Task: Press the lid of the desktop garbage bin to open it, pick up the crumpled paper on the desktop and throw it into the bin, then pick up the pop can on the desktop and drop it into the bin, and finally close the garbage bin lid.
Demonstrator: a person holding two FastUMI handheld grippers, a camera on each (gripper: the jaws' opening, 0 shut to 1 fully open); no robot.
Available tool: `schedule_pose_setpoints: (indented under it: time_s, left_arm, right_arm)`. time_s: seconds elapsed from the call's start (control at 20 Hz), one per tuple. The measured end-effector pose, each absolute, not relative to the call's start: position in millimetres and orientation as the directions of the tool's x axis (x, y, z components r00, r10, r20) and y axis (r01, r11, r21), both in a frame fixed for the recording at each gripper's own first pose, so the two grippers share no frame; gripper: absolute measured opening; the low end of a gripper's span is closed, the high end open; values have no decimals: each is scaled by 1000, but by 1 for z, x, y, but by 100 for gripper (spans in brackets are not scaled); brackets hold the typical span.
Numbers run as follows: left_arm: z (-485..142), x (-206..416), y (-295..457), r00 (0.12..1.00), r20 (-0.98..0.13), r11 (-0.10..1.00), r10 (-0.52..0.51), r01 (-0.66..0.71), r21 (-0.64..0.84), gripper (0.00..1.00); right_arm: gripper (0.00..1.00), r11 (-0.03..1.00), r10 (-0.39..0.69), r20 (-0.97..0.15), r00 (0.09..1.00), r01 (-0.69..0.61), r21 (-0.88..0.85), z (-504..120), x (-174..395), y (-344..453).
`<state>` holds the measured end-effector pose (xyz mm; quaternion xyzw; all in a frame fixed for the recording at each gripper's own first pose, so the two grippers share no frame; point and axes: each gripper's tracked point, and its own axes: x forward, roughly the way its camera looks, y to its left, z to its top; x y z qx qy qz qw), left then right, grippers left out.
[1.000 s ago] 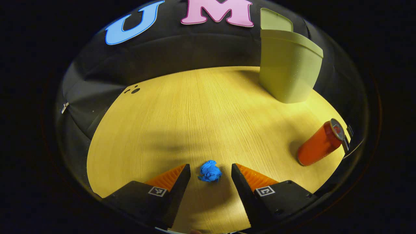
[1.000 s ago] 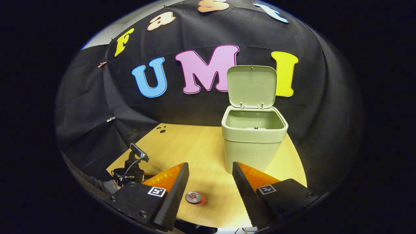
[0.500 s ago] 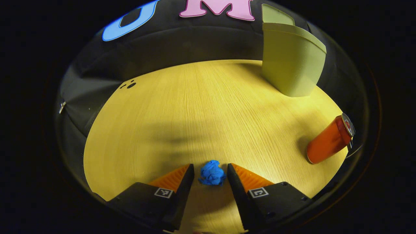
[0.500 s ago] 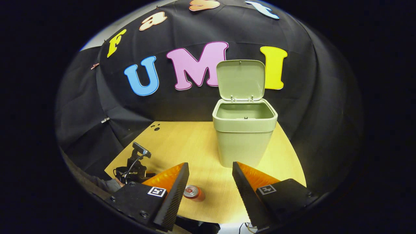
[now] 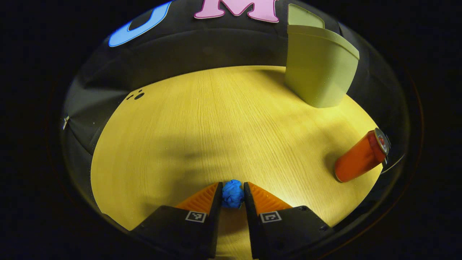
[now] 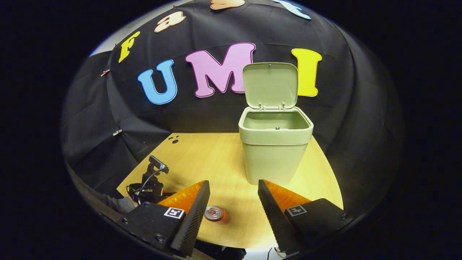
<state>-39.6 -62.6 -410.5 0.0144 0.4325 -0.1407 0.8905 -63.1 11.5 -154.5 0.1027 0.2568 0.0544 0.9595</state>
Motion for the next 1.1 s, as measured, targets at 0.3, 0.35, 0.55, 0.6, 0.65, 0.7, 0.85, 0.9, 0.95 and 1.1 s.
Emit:
schedule_pose_setpoints:
  time_s: [0.3,0.35,0.55,0.6,0.65,0.7,0.85,0.9,0.95,1.1]
  left_arm:
    - [-344,-16,-62,688,-669,956,-282,263,-132,43]
    - [-328,-9,-64,709,-642,954,-292,263,-143,40]
    - [-257,18,-74,790,-521,946,-324,285,-156,40]
    - [-241,25,-76,807,-488,942,-334,293,-161,40]
    - [-225,31,-83,820,-456,939,-345,301,-169,43]
    - [-208,37,-87,833,-424,934,-356,310,-176,40]
    - [-161,53,-100,862,-333,922,-383,338,-187,39]
    - [-145,57,-106,868,-303,917,-394,350,-190,39]
    - [-131,59,-110,872,-276,912,-405,363,-193,39]
    - [-96,72,-131,873,-204,891,-443,405,-204,40]
  right_arm:
    - [86,971,167,-474,864,-62,230,-157,-57,15]
    - [86,972,168,-477,863,-64,228,-158,-57,15]
    - [87,973,173,-488,856,-71,220,-164,-59,18]
    - [87,973,175,-490,854,-73,221,-165,-60,19]
    - [87,972,177,-492,852,-74,222,-165,-61,21]
    - [87,972,178,-493,852,-74,223,-165,-62,21]
    - [87,973,173,-494,852,-71,218,-165,-65,19]
    - [87,974,168,-495,853,-68,214,-165,-66,18]
    - [87,975,166,-494,854,-66,214,-164,-67,17]
    - [87,974,159,-493,855,-56,217,-165,-74,15]
